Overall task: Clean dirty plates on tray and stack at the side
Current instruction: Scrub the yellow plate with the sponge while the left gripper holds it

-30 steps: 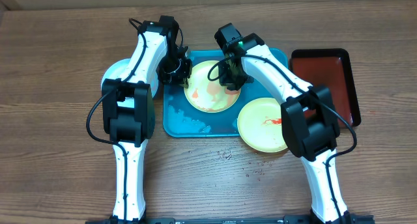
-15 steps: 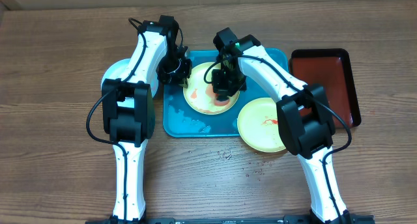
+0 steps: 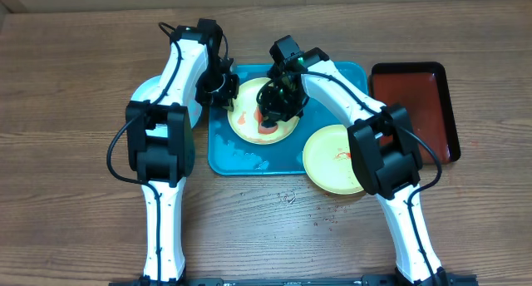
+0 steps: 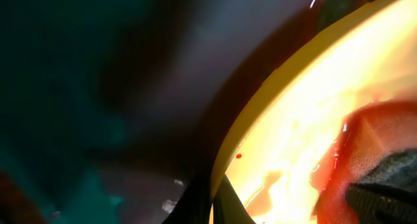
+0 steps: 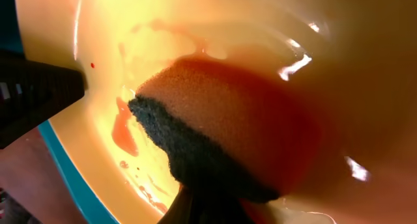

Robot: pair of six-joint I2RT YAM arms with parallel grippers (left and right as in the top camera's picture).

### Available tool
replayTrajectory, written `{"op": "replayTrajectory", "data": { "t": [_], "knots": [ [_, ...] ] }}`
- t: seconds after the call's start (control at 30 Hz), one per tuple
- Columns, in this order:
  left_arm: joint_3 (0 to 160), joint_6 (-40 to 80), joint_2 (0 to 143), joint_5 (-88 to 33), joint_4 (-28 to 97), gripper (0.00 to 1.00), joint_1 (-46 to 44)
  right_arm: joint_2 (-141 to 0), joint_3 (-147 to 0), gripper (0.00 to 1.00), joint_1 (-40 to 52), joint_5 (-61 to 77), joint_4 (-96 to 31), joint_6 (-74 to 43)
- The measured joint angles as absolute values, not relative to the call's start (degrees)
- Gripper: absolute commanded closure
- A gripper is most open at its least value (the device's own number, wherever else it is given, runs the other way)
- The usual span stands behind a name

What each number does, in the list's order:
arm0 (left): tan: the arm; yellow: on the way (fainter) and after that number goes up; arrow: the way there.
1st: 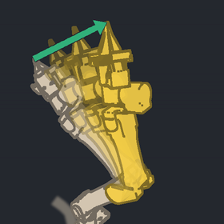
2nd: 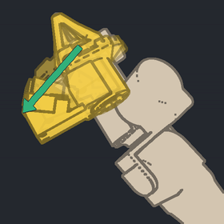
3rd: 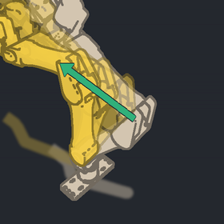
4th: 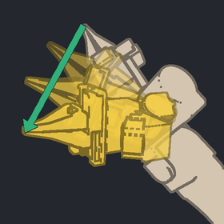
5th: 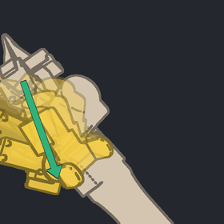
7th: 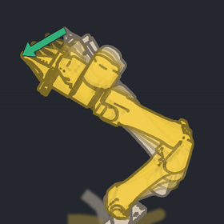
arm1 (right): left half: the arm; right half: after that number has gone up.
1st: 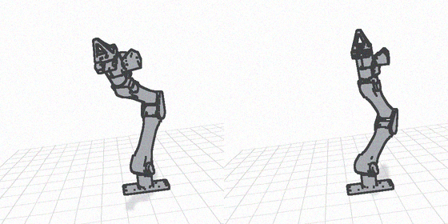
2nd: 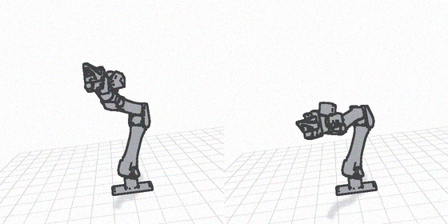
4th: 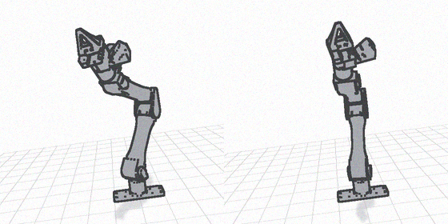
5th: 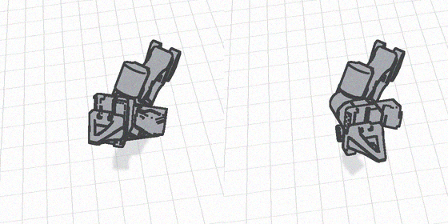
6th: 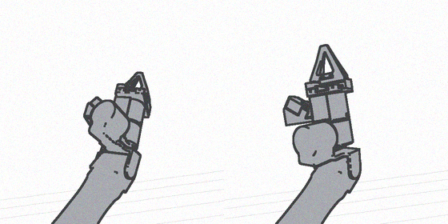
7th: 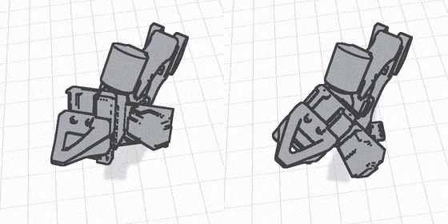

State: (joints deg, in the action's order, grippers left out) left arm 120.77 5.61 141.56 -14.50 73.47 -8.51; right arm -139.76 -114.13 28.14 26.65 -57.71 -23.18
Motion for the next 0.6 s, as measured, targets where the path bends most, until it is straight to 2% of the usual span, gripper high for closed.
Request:
{"op": "replayTrajectory", "data": {
  "t": [0.27,0.6],
  "knots": [
    [120.9,5.6,141.5,-14.1,73.5,0.96,-8.2,-140.9,-114.2,0.96,30.1,30.2,-50.5,-24.9],
    [120.9,5.6,141.5,-14.1,73.6,0.96,-8.2,-142.1,-114.1,0.96,31.5,31.5,-41.8,-33.8]
  ]
}}
